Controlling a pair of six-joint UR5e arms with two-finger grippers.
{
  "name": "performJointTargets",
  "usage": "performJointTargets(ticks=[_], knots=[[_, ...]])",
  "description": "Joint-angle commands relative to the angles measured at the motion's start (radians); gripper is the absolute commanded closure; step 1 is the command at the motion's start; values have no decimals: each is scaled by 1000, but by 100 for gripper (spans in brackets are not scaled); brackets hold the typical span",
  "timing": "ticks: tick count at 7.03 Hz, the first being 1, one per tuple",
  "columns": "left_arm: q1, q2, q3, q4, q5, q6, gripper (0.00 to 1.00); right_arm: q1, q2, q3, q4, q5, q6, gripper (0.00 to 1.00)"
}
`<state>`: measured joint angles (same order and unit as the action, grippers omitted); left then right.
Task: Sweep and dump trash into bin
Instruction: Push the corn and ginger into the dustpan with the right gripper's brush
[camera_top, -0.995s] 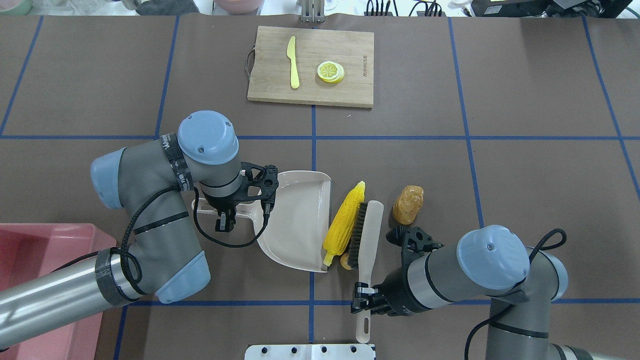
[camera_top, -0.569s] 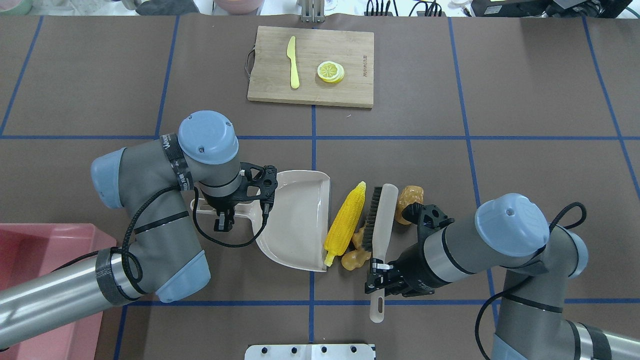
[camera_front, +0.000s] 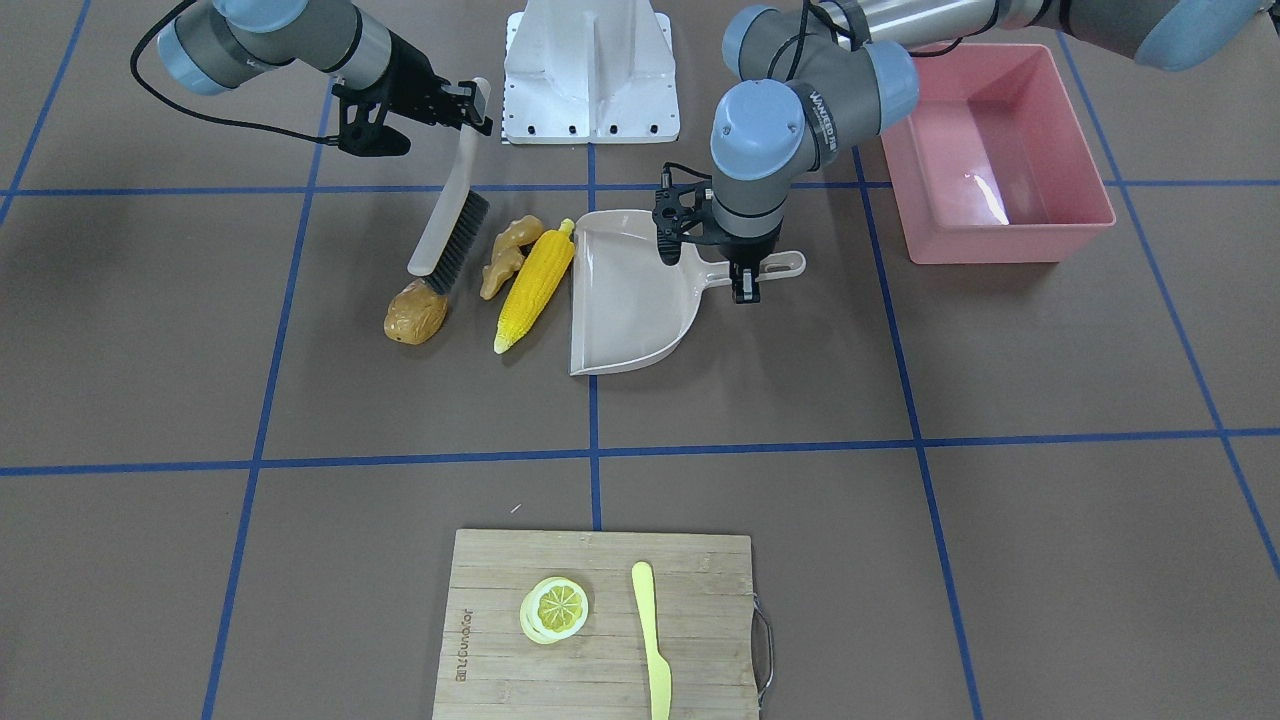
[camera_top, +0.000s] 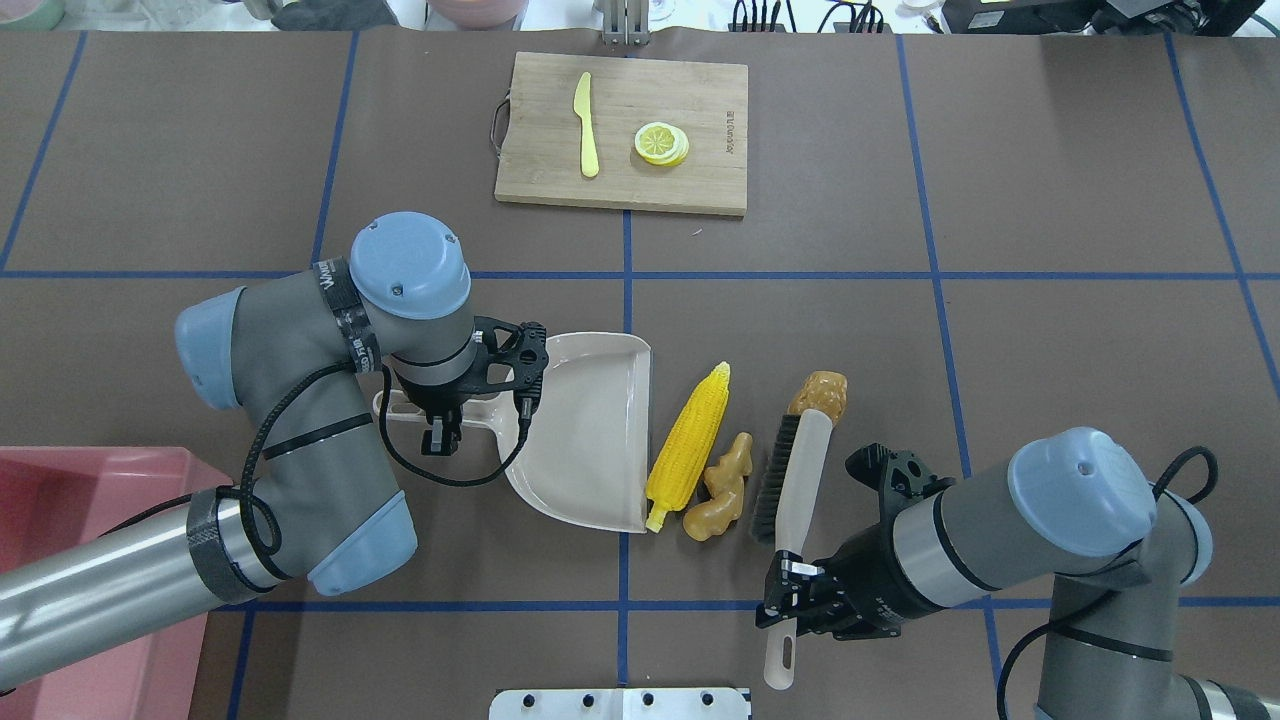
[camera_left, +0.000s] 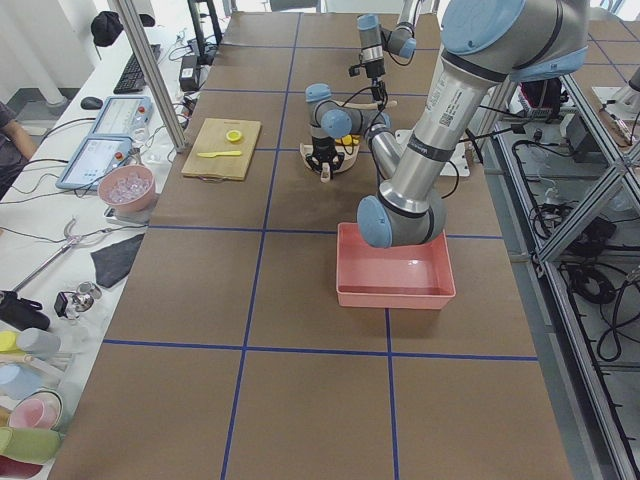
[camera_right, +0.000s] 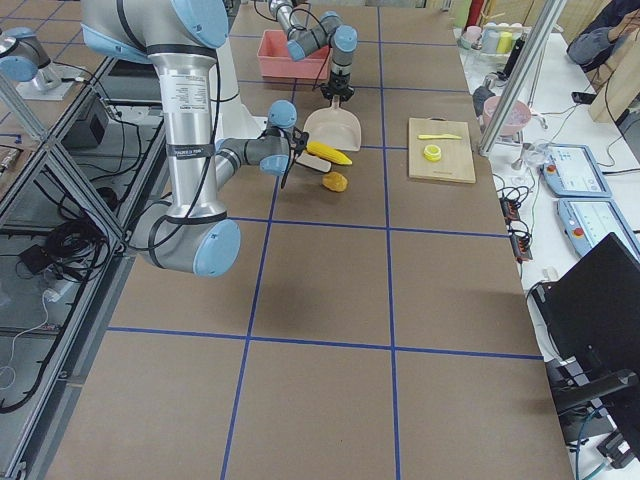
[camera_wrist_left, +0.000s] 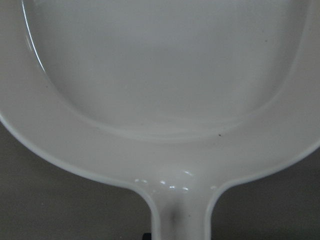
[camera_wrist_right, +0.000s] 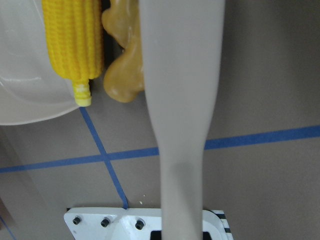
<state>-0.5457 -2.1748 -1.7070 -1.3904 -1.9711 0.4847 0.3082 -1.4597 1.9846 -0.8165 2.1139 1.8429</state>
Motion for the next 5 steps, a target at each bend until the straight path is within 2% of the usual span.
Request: performJointTargets(ticks=[1, 3, 5], knots=[[-3, 0, 1, 5, 1, 0, 100, -49, 9, -18, 10, -8, 24, 100], [-5, -3, 9, 13, 2, 0, 100, -52, 79, -82, 8, -8, 26, 100], [-10, -5, 10, 18, 3, 0, 100, -43, 98, -90, 2, -6, 26, 100]])
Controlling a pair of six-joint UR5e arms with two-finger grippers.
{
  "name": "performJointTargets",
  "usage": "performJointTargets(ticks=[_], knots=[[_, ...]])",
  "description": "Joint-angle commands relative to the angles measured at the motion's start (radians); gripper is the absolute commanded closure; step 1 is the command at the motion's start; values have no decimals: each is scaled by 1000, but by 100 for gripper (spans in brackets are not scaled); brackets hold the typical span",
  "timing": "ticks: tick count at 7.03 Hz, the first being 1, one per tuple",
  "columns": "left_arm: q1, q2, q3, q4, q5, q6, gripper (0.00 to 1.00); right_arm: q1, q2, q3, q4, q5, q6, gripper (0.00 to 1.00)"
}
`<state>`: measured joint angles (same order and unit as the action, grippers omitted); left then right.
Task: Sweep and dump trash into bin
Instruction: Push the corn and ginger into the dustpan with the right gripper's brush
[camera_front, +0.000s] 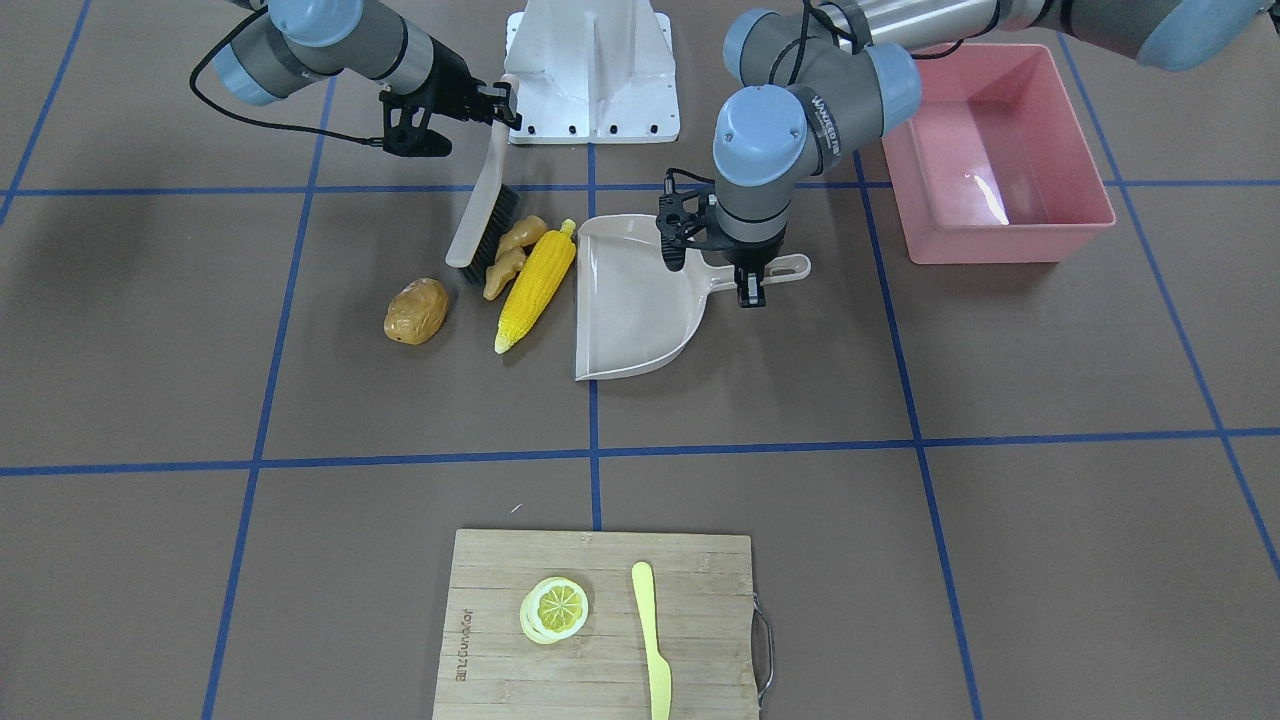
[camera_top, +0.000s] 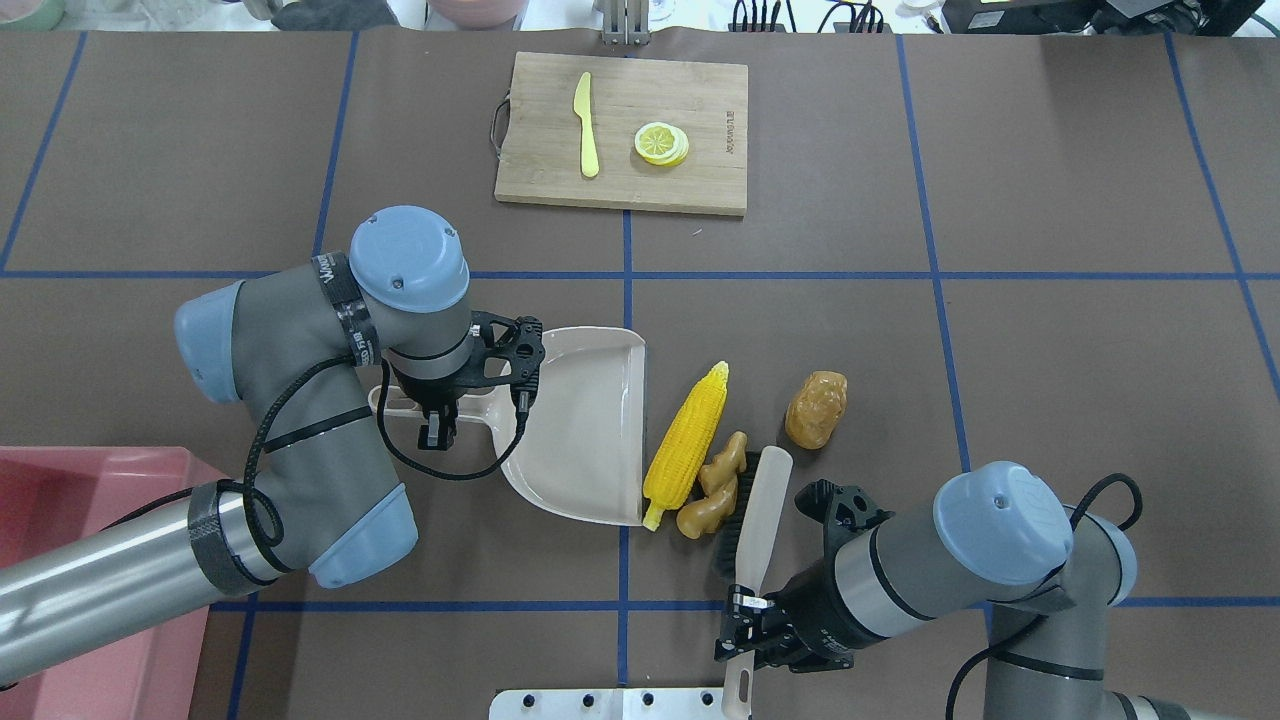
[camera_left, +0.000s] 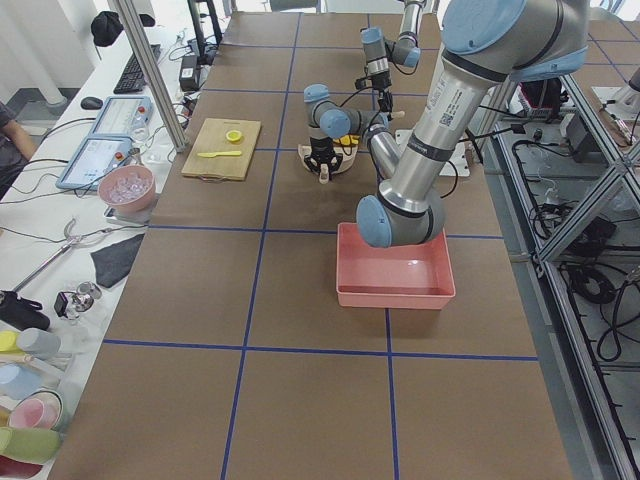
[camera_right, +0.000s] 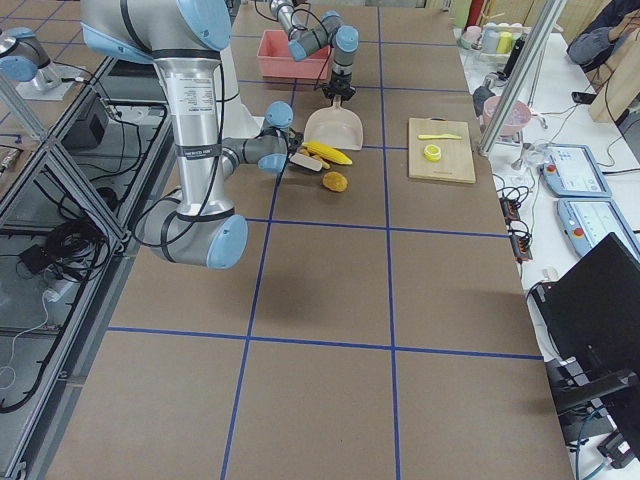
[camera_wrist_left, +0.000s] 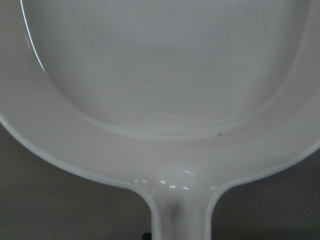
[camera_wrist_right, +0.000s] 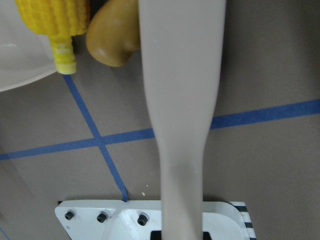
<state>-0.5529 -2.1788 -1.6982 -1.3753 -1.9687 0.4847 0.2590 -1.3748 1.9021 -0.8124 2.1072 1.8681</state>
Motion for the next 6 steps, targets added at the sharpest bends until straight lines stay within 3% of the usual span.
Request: performJointTargets(ticks=[1, 6], knots=[[-2, -1, 3, 2, 1, 0, 100, 12, 19, -8, -7, 0, -1, 100], [-16, -2, -4, 33, 1, 2, 100, 58, 137, -109, -8, 5, -14, 100]])
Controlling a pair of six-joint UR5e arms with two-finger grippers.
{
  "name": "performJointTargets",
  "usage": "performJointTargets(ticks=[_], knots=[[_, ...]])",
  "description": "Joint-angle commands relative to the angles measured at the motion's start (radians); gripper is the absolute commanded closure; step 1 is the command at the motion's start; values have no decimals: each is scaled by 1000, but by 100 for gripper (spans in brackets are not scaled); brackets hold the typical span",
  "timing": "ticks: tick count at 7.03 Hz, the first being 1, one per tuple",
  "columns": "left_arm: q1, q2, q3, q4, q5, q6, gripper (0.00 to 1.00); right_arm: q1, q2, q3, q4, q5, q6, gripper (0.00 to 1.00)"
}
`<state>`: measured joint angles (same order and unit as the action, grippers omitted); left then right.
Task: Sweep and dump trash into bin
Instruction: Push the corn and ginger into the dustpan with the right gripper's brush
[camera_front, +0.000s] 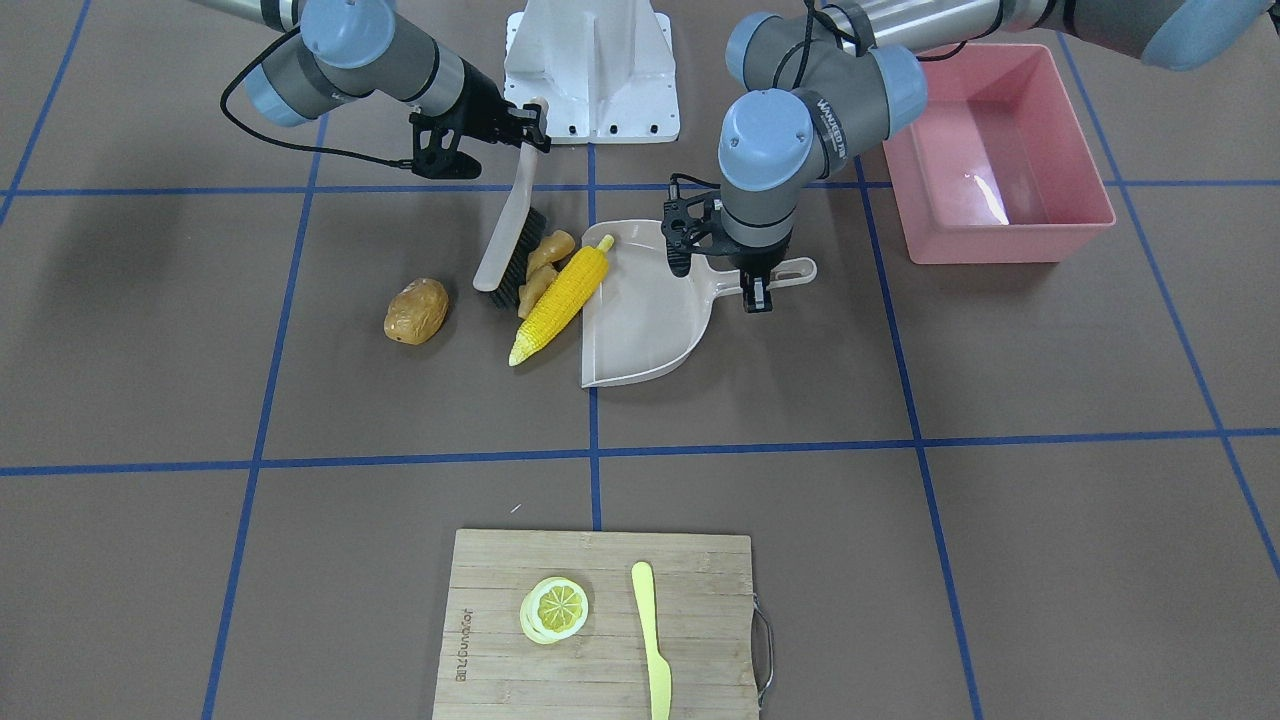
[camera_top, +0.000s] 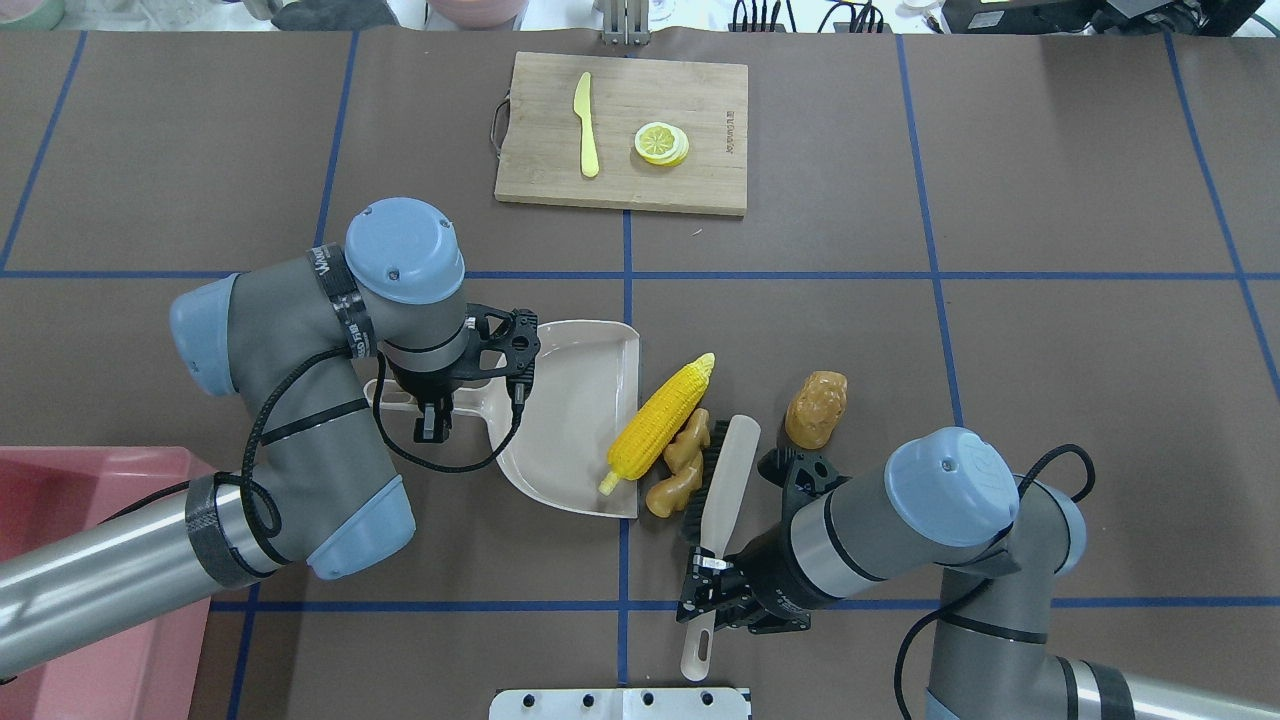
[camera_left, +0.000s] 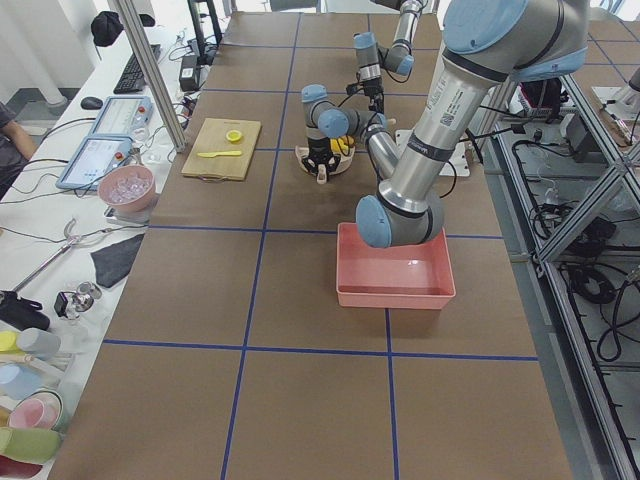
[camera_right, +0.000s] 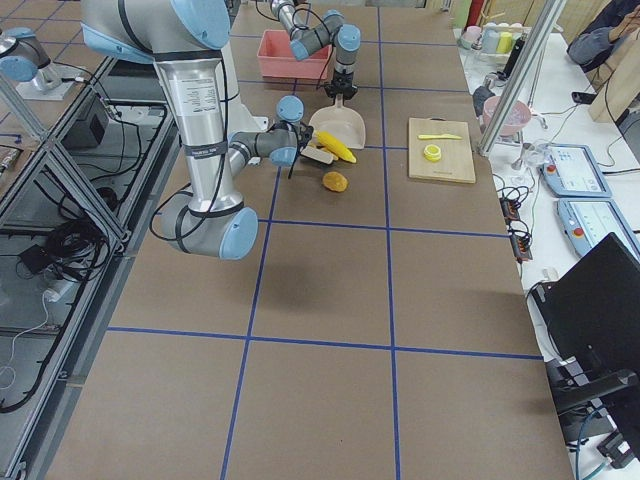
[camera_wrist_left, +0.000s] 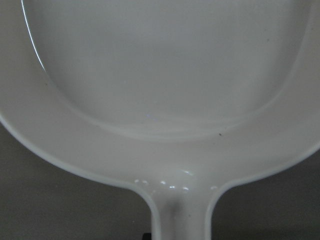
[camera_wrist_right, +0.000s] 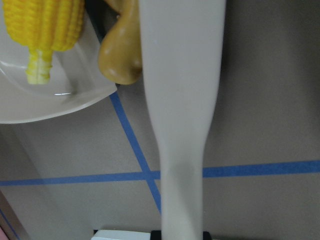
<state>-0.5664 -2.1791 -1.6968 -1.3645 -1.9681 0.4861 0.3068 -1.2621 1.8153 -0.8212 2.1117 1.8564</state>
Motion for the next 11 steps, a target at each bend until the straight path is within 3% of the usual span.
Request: performJointTargets(ticks=[1, 11], knots=[[-3, -5, -9, 31, 2, 0, 100, 21, 45, -43, 0, 4, -3, 100], [-4, -10, -6, 45, 0, 2, 100, 49, 185, -180, -3, -4, -22, 100]])
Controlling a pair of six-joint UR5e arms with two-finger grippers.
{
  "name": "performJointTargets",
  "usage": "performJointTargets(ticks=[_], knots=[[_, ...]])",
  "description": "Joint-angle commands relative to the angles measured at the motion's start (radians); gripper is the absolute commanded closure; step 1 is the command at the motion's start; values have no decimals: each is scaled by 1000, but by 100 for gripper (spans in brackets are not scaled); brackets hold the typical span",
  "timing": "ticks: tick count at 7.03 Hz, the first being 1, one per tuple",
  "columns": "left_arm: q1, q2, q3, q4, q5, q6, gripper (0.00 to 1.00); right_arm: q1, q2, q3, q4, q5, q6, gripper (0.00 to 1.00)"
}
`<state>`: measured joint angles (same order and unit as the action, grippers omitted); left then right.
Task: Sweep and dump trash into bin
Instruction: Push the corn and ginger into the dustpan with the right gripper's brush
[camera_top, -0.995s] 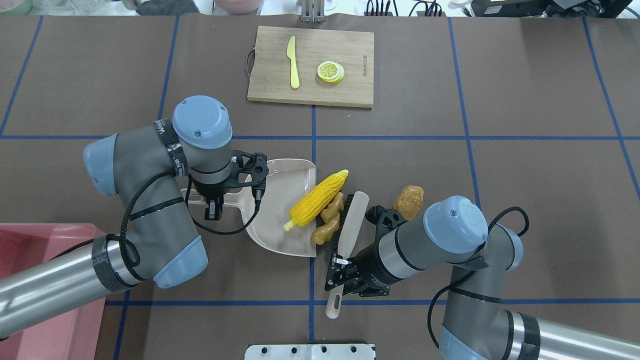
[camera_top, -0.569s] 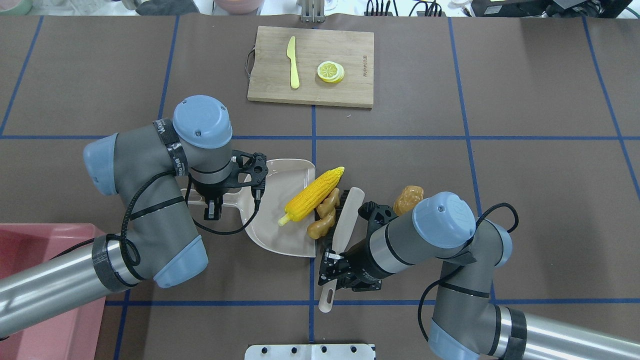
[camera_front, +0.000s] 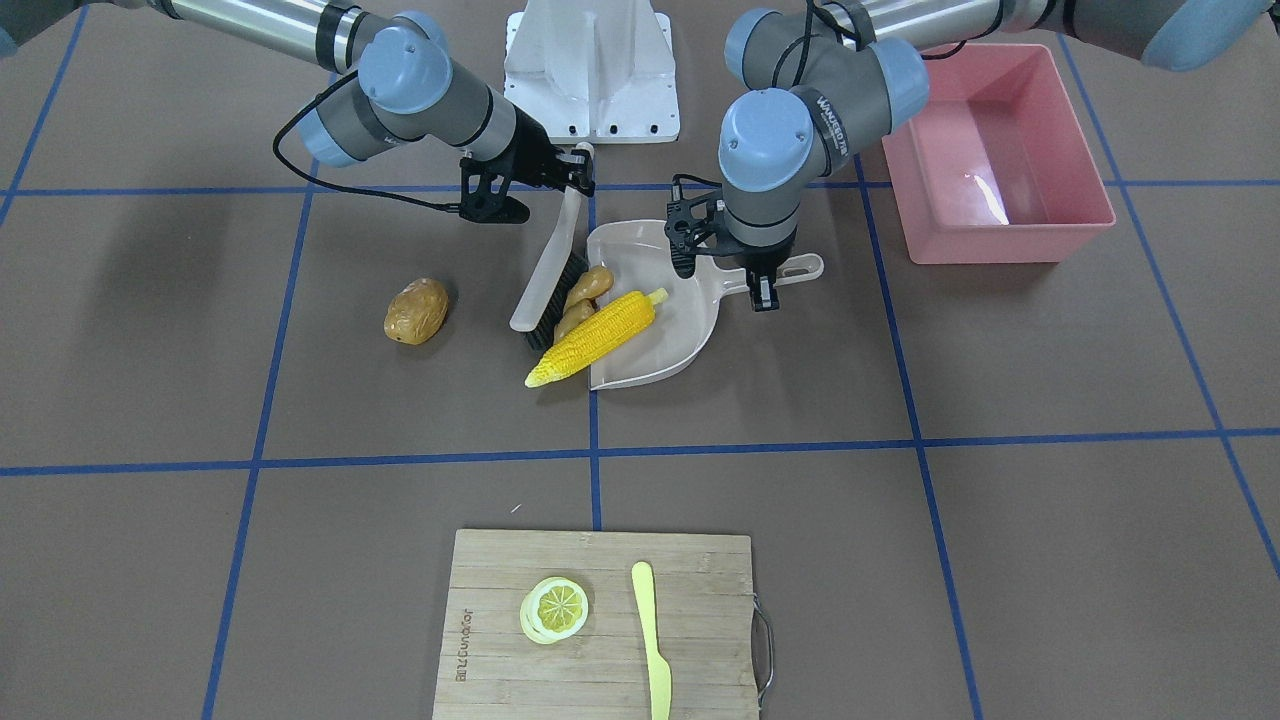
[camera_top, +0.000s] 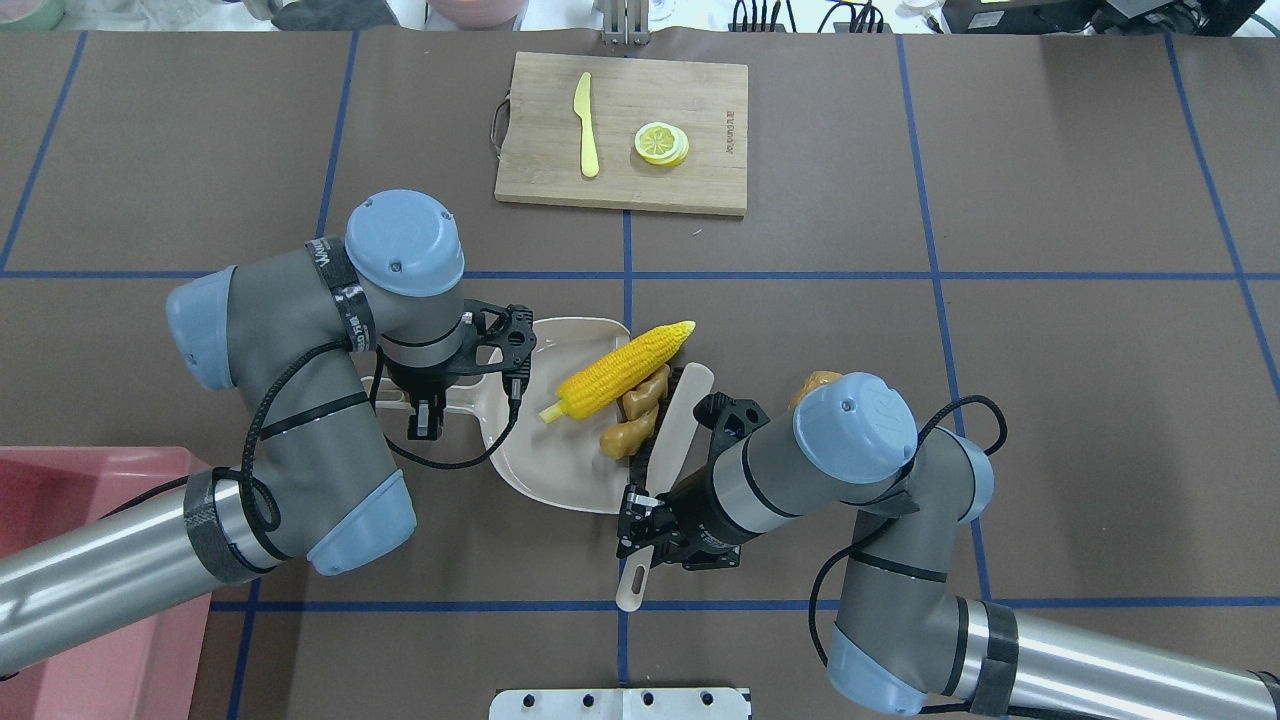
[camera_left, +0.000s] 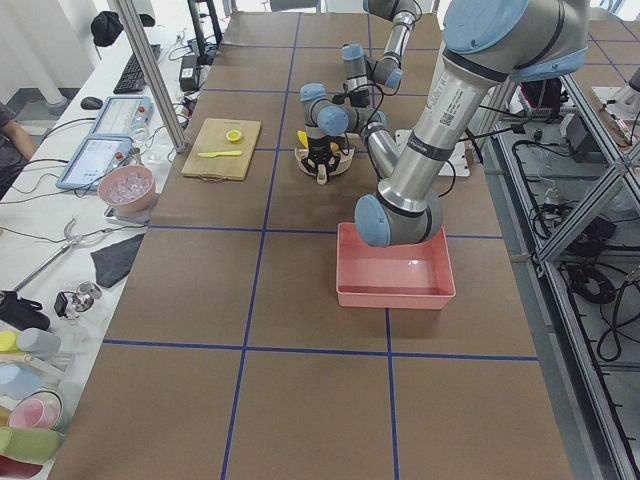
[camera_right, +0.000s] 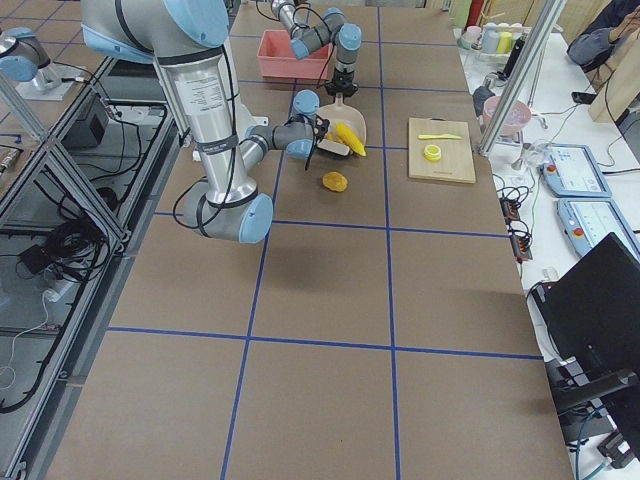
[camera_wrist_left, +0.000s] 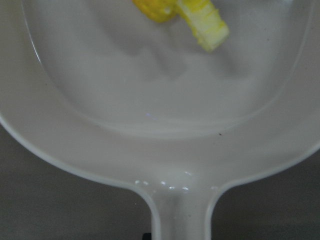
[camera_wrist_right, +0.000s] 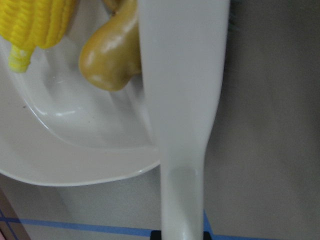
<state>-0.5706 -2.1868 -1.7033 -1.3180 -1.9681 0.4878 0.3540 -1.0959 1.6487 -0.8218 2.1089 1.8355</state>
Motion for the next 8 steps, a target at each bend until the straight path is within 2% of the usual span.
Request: performJointTargets(ticks=[1, 4, 6, 8], knots=[[0, -7, 2, 0, 0, 0, 100, 2, 24, -13, -2, -1, -1, 100], [0, -10, 5, 0, 0, 0, 100, 2, 50, -23, -3, -1, 1, 100], [0, -10, 7, -1, 0, 0, 100, 3, 105, -81, -5, -3, 2, 100], [0, -10, 7, -1, 0, 0, 100, 17, 103, -78, -7, 9, 10, 100]])
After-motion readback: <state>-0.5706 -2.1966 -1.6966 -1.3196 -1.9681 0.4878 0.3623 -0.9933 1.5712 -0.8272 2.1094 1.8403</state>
